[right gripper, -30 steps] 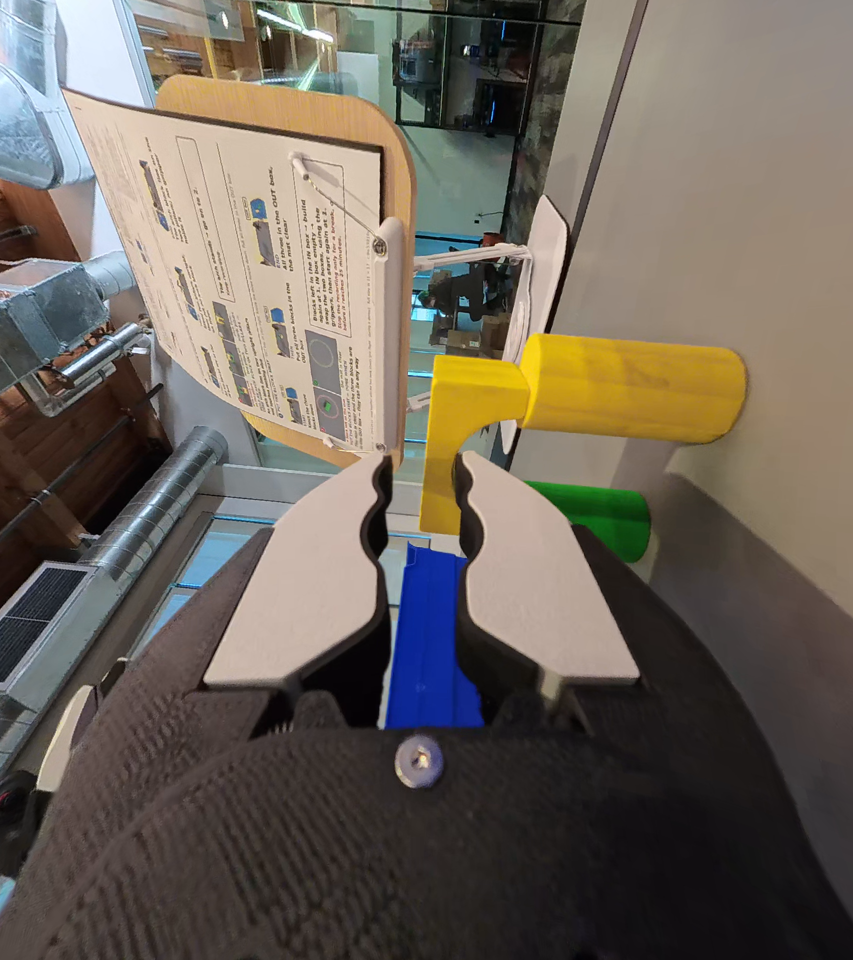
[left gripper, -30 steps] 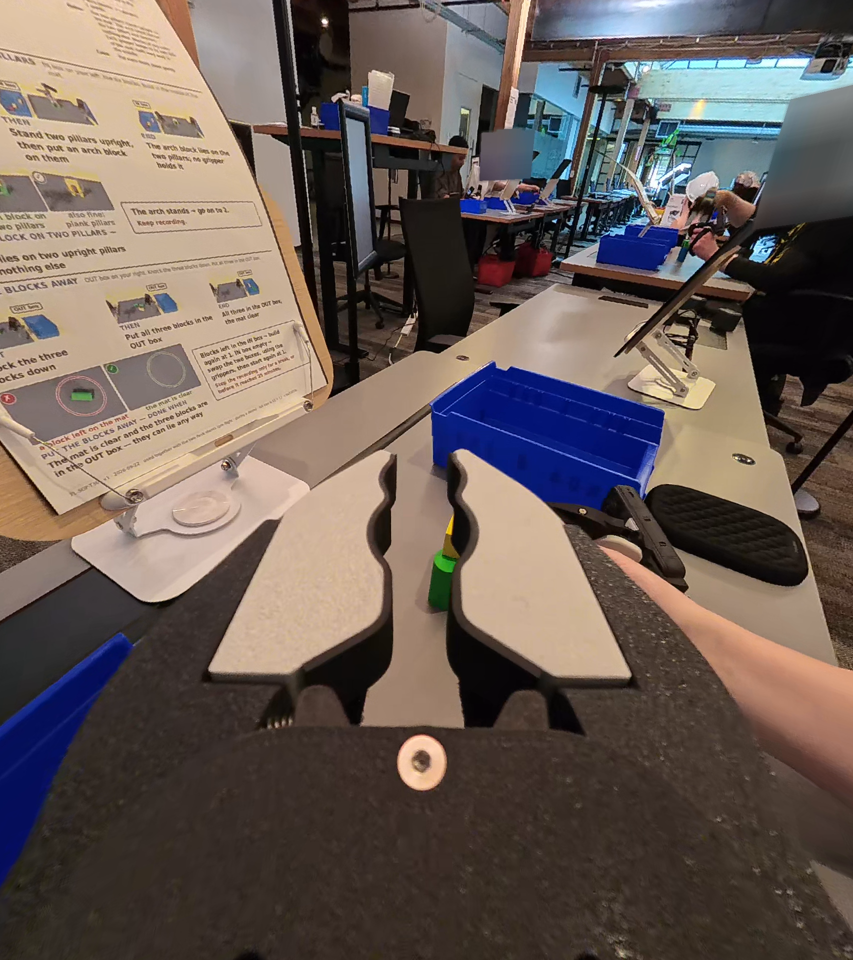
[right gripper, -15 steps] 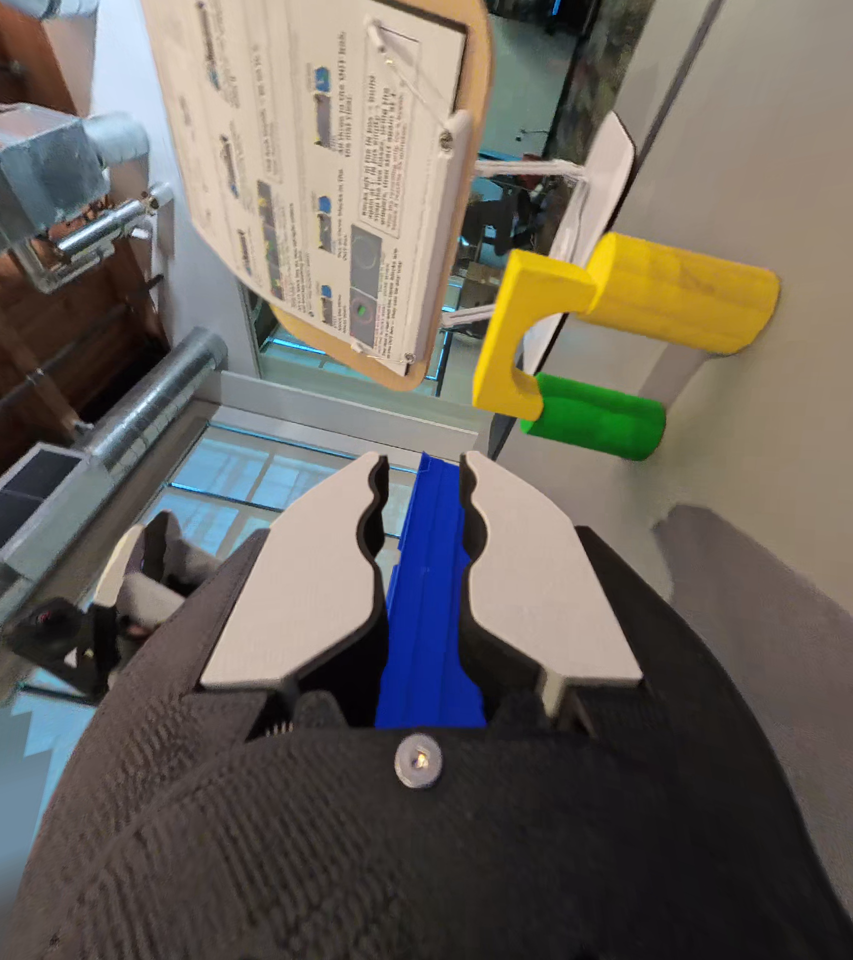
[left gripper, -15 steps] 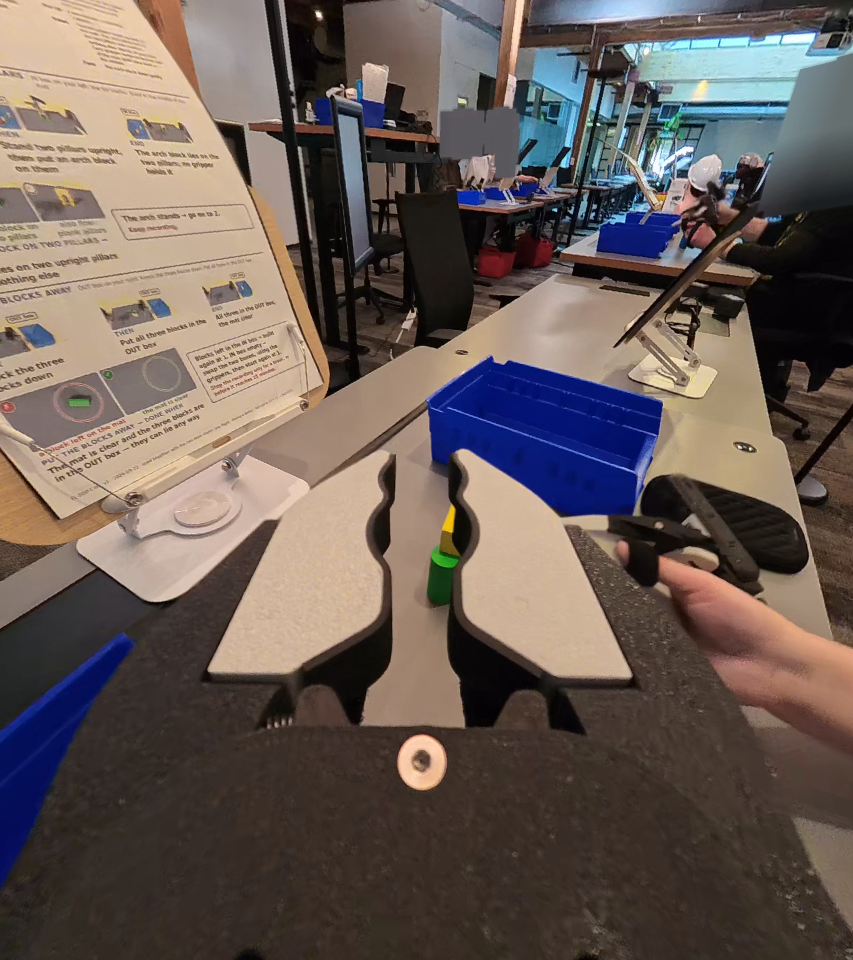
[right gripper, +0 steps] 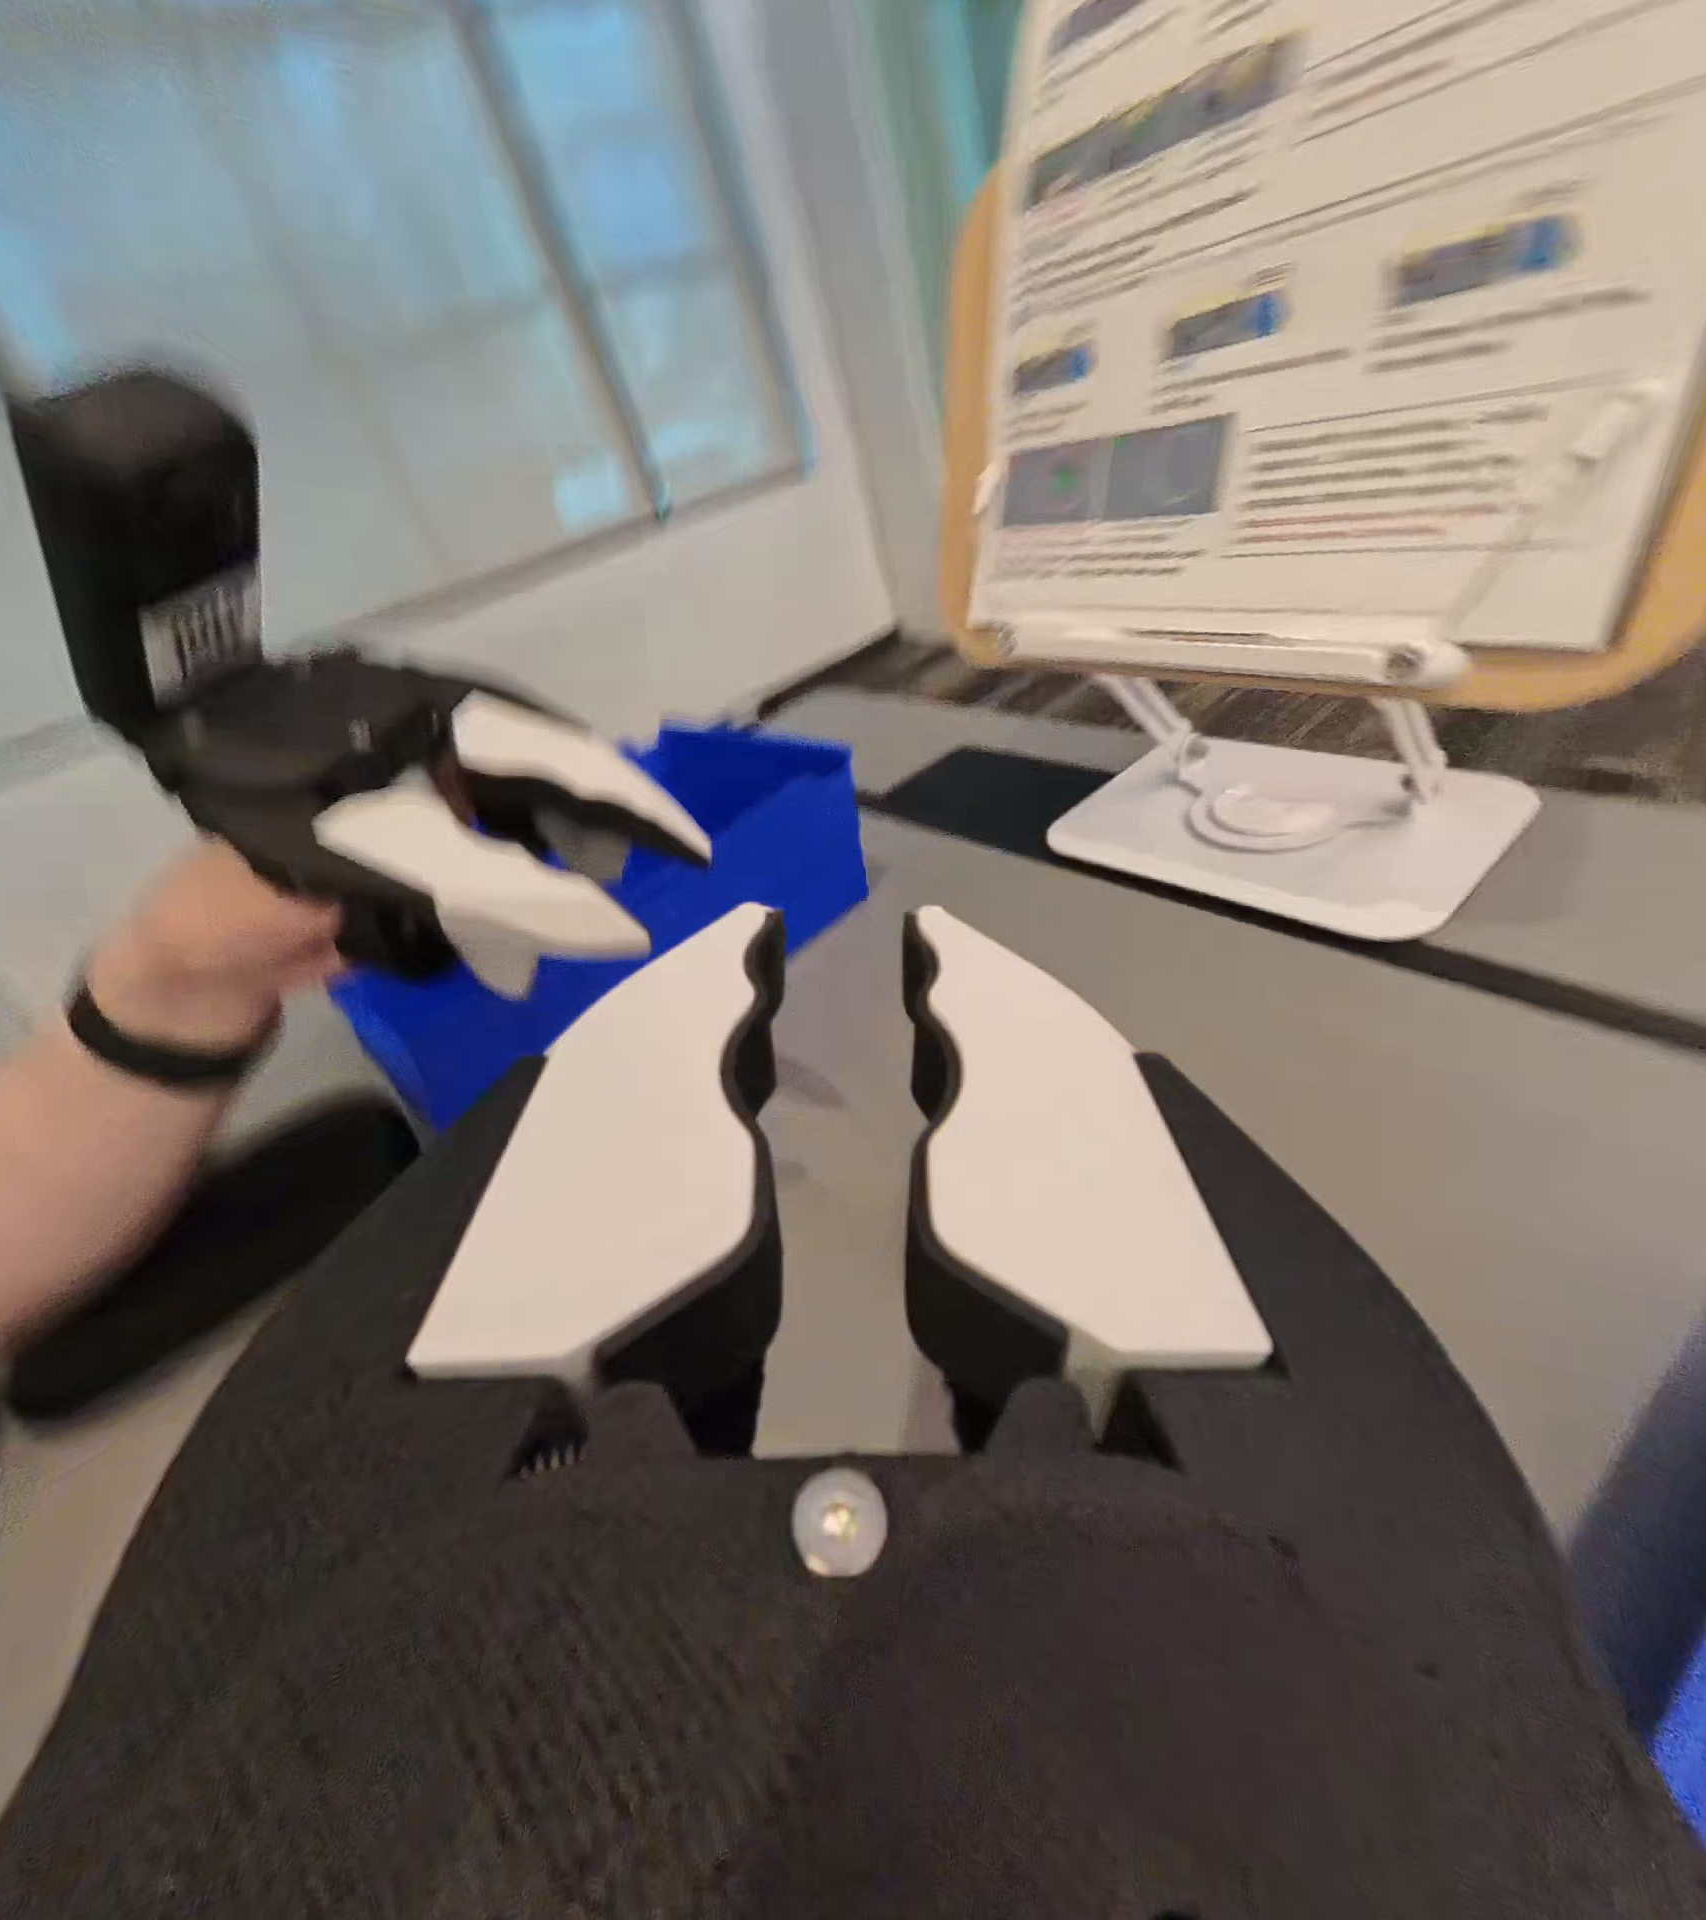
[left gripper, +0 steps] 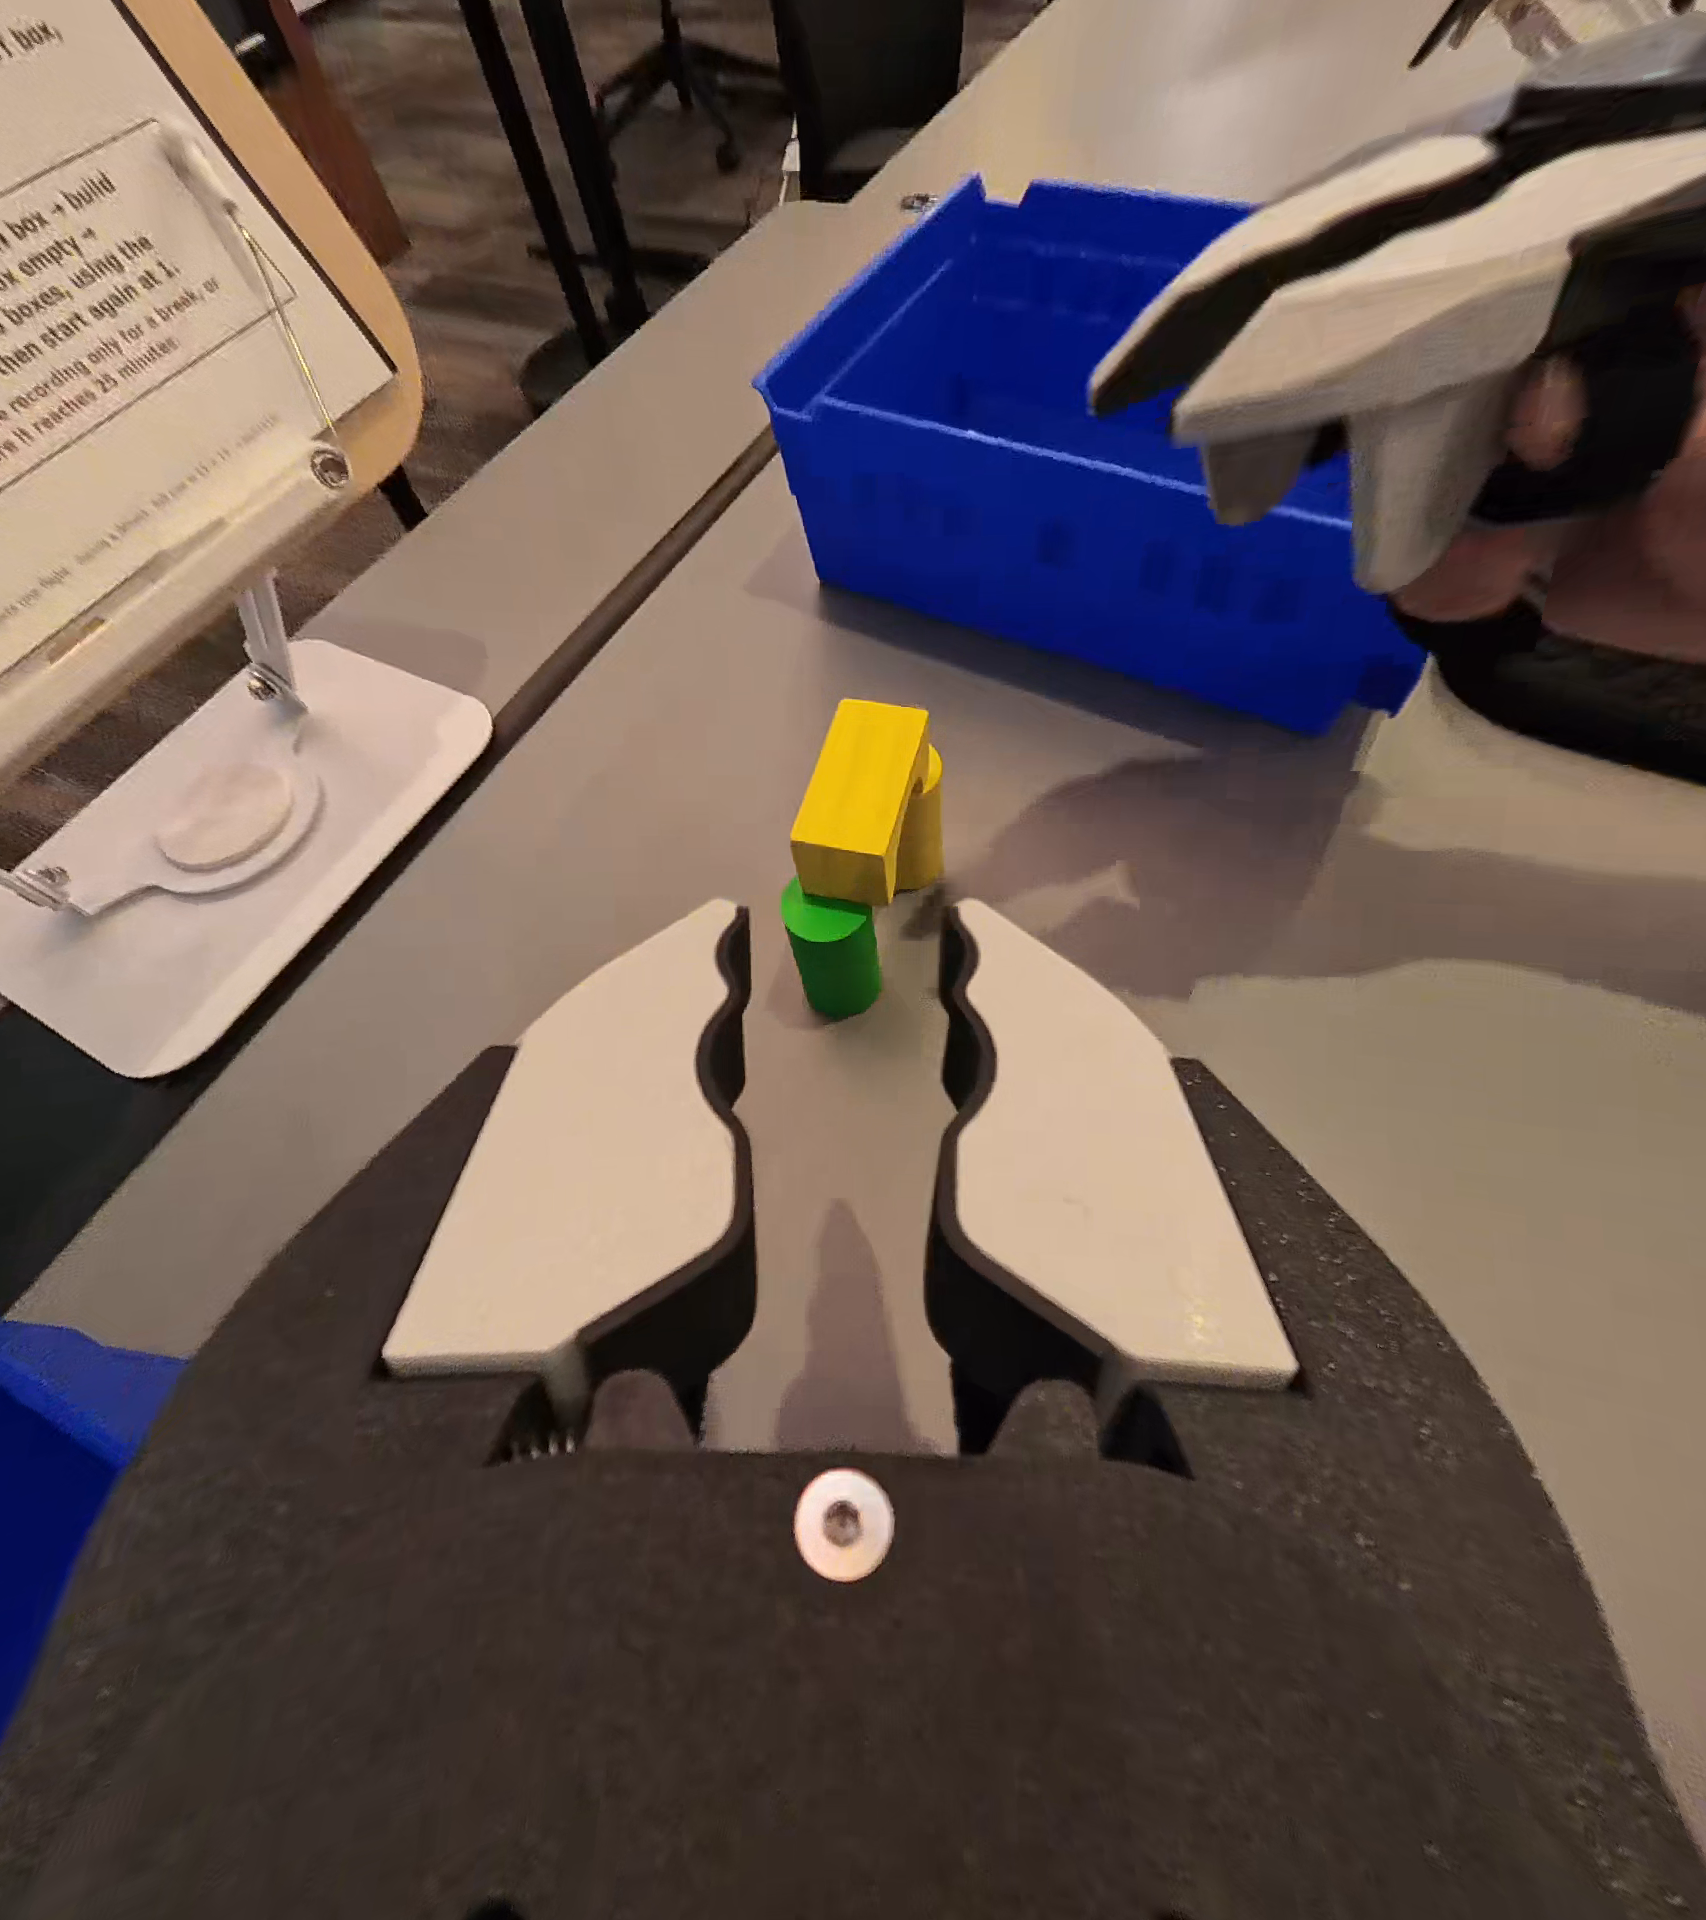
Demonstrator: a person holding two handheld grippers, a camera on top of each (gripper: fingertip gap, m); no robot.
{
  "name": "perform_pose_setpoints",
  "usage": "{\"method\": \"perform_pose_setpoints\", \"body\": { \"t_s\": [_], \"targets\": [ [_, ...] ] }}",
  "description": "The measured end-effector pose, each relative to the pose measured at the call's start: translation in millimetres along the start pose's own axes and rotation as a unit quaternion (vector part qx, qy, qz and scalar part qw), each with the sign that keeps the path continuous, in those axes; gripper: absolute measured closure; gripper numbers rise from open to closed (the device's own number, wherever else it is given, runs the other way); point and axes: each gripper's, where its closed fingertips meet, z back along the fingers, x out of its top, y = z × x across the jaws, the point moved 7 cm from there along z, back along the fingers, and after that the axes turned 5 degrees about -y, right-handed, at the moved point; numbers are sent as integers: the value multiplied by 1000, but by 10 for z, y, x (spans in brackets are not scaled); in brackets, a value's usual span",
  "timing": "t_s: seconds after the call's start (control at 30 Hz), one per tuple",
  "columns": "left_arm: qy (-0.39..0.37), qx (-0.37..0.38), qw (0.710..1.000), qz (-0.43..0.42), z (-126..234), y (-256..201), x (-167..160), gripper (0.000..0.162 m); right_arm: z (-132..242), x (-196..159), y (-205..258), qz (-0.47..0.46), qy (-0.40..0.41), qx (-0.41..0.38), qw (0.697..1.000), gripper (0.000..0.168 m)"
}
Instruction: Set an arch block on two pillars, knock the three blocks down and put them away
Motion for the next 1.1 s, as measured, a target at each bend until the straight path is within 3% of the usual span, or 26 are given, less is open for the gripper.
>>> {"method": "perform_pose_setpoints", "body": {
  "t_s": [0.07,0.2,0.37,0.5,0.73,1.1],
  "targets": [
    [-15,3,1000,15,6,37,81,127,-148,-2,-70,112,87,66,988,141],
    [-36,-9,999,29,91,146,254,125,-416,-210,-250,280,268,146,910,128],
    [-47,-2,998,49,130,263,184,124,-711,-350,-438,314,335,202,865,125],
    [-14,-3,999,51,71,330,46,124,-844,-400,-484,336,378,226,832,125],
    [8,-10,998,58,-40,380,-64,123,-888,-544,-471,345,421,247,802,125],
    [15,-12,999,47,-92,341,-59,123,-940,-576,-496,335,424,225,811,134]
  ]
}}
